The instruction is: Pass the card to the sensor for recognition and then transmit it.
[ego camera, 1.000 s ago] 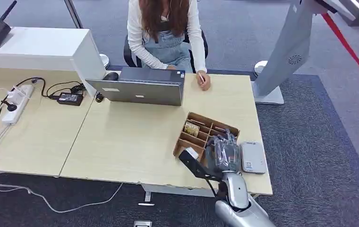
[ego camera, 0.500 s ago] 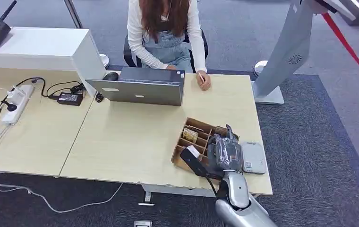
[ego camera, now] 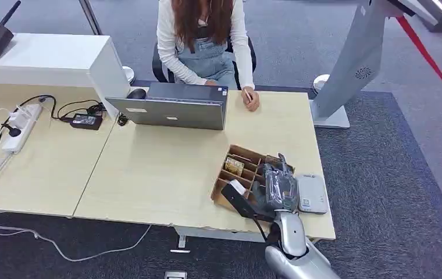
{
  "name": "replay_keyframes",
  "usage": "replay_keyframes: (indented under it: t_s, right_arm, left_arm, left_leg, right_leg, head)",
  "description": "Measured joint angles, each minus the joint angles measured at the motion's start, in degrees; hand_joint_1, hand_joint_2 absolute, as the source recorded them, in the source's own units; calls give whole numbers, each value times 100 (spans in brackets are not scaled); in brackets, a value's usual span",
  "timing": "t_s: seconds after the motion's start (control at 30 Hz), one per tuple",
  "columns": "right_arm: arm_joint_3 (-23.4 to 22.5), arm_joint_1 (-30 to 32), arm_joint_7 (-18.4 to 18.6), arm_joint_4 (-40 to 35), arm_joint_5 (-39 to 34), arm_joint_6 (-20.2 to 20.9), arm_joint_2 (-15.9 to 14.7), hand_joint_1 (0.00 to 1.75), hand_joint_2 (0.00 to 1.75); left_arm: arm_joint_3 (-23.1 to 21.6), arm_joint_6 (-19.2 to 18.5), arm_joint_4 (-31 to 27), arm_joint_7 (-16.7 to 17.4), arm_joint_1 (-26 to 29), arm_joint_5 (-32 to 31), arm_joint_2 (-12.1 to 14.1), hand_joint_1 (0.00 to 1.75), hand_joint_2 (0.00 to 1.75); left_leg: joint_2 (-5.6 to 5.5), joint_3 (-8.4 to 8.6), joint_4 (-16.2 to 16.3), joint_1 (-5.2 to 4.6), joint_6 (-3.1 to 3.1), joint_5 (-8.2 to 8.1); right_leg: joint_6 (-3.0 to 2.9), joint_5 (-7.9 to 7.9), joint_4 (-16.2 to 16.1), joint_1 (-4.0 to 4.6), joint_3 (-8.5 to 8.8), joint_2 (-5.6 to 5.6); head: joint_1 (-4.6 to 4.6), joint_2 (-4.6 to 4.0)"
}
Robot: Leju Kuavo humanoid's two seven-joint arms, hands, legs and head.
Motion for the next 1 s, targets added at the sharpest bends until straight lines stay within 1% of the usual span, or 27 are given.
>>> replay_keyframes:
  t_s: [0.03,0.1,0.17,0.3,0.47,0.63,0.67,0.73,0.93,1.0]
  right_arm:
    - [2,-1,-4,7,-2,-18,2,35,175]
    - [0,-1,-28,20,-2,-37,4,33,175]
    - [0,-1,-37,17,0,-74,4,26,175]
    - [-2,7,-33,-37,43,-133,-11,24,175]
    - [-26,27,81,-449,254,-101,-151,26,175]
    - [-92,111,144,-1032,459,-20,-354,24,175]
    - [-133,138,146,-1195,489,-22,-400,26,175]
    - [-186,203,146,-1509,529,-28,-507,24,175]
    - [-417,357,-44,-2566,525,63,-780,26,175]
    - [-474,375,-55,-2776,527,94,-835,26,175]
  left_arm:
    - [0,0,0,5,0,2,0,0,0]
    - [-7,0,0,7,0,4,0,0,0]
    - [-9,2,0,9,0,11,0,0,0]
    - [-20,20,0,33,1,55,0,0,0]
    - [-28,44,0,74,3,118,-4,0,0]
    - [-28,81,0,83,7,171,-13,0,0]
    - [-28,92,0,85,8,192,-22,0,0]
    - [-28,120,0,92,12,223,-37,0,0]
    - [-28,170,0,101,17,310,-90,0,0]
    - [-28,190,0,98,16,319,-101,0,0]
  left_leg:
    - [0,0,0,0,0,0]
    - [0,0,0,0,0,0]
    - [0,0,0,0,0,0]
    - [0,0,1,0,0,0]
    - [0,0,1,0,0,0]
    - [1,0,1,0,0,0]
    - [0,0,1,0,0,0]
    - [0,0,1,0,0,0]
    - [2,0,1,0,0,0]
    - [2,1,1,0,0,0]
  right_leg:
    - [0,0,0,0,0,0]
    - [0,0,0,0,0,0]
    - [0,0,0,0,0,0]
    - [0,0,0,0,-1,0]
    - [0,0,0,0,-3,0]
    - [0,0,0,0,-4,0]
    - [0,0,0,0,-3,0]
    - [0,0,0,-1,-3,0]
    - [0,0,0,-1,-3,0]
    - [0,0,0,-1,-4,0]
  head:
    - [0,0]
    - [0,0]
    - [0,0]
    - [0,0]
    - [0,0]
    - [0,0]
    - [0,0]
    - [0,0]
    - [0,0]
    - [0,0]
